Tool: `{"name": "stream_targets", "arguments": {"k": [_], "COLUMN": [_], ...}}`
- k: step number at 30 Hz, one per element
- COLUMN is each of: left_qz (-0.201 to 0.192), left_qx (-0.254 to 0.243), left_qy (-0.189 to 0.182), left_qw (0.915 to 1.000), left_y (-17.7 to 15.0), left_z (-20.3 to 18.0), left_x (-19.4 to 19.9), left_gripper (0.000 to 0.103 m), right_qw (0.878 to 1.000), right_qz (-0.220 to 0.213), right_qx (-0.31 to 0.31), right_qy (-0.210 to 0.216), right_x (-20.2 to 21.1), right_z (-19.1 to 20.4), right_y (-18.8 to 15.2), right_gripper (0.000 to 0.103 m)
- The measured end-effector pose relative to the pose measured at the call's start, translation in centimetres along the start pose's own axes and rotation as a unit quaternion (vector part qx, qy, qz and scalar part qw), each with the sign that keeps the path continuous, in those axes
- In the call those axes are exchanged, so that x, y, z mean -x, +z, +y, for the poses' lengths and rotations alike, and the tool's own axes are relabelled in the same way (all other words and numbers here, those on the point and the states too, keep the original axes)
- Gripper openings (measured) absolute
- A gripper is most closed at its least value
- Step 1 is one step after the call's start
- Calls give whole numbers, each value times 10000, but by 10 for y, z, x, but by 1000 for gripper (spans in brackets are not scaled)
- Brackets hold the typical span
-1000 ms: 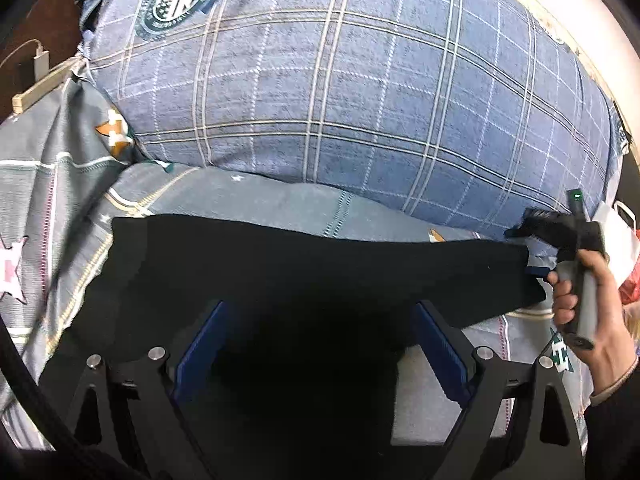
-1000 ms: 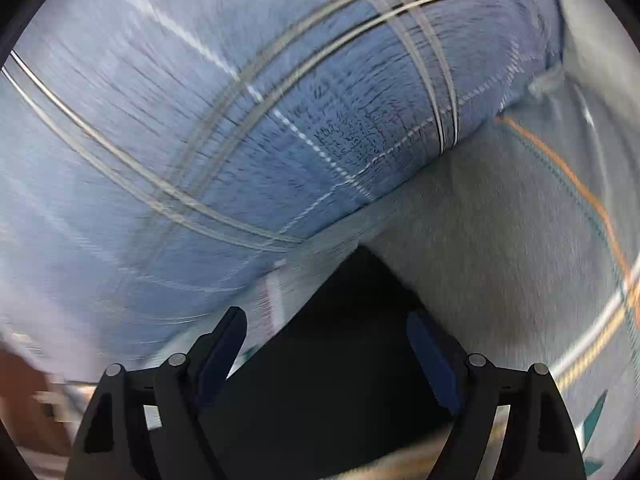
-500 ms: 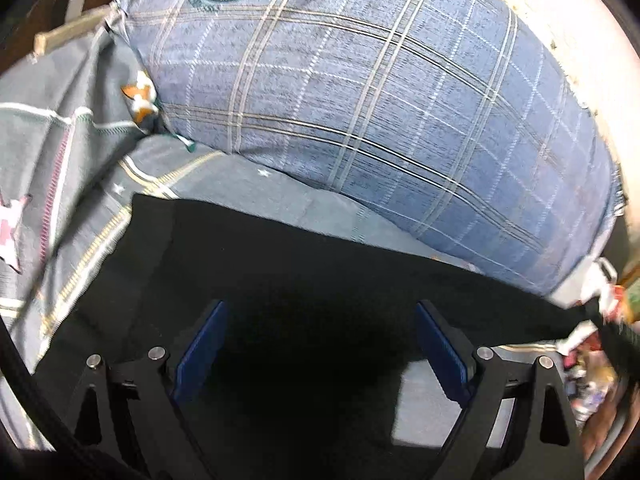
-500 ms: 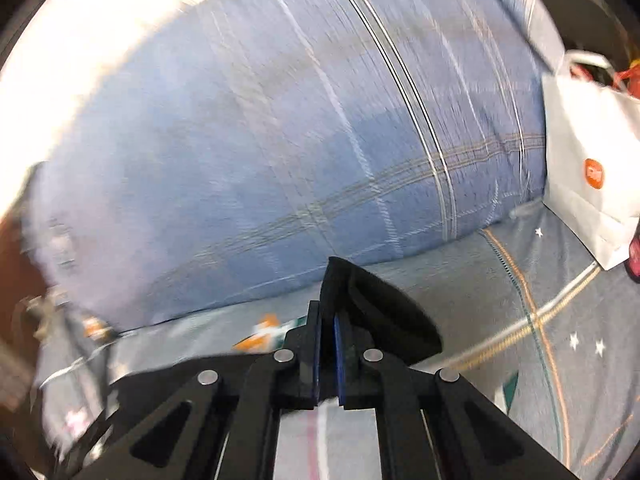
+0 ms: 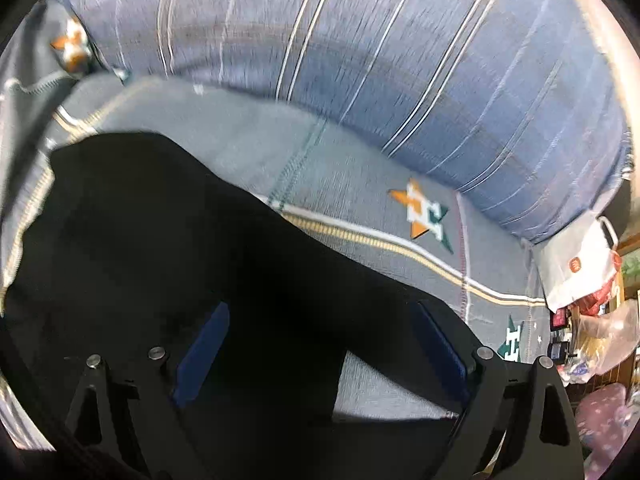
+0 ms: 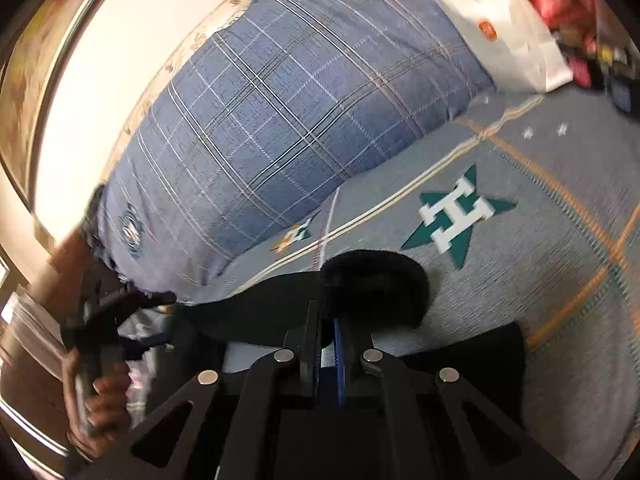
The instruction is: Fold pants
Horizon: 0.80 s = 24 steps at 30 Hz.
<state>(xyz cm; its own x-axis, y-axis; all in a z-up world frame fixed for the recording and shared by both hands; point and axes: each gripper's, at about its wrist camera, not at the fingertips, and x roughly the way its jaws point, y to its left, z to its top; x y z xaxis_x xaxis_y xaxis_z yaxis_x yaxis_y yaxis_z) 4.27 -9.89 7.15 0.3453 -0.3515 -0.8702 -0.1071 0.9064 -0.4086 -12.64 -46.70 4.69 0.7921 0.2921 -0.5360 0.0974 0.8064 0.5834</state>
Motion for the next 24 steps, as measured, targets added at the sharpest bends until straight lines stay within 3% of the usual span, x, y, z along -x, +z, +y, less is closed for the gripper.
{"name": "stream_targets", "arguments": {"k": [1, 3, 5, 8, 12, 16, 20, 24], "left_qz": [93, 209, 235, 123, -419, -633, -364, -353], "left_qx": [69, 281, 478, 583, 567, 449, 569, 882], "left_qy": [56, 216, 386, 362, -27, -80, -105, -721], "left_qw": [9999, 9992, 9978, 9976, 9975, 9969, 9977, 9929], "left_y": [2, 8, 13, 20, 13, -15, -37, -39], "left_z": [0, 2, 3, 2, 1, 3, 20, 26], "left_x": [-7, -21, -27, -24, 19, 49, 41, 62], "left_gripper": [92, 76, 25, 11, 7, 8, 7, 7], "right_qw": [10000, 10000, 10000, 9999, 9993, 9981, 9928, 9929], "right_qz": [35, 5, 16, 121, 102, 116, 294, 246], "right_qx": [-10, -19, -47, -94, -328, -522, -1003, -912], "right_qy": [1, 41, 68, -44, 131, 317, 583, 726], "right_x": [-2, 0, 1, -8, -11, -13, -15, 5], "right_z": [-1, -3, -10, -15, -24, -33, -47, -36], "right_y": [0, 0, 1, -2, 4, 3, 11, 49], "right_gripper": [6, 6, 6, 6, 5, 5, 6, 5]}}
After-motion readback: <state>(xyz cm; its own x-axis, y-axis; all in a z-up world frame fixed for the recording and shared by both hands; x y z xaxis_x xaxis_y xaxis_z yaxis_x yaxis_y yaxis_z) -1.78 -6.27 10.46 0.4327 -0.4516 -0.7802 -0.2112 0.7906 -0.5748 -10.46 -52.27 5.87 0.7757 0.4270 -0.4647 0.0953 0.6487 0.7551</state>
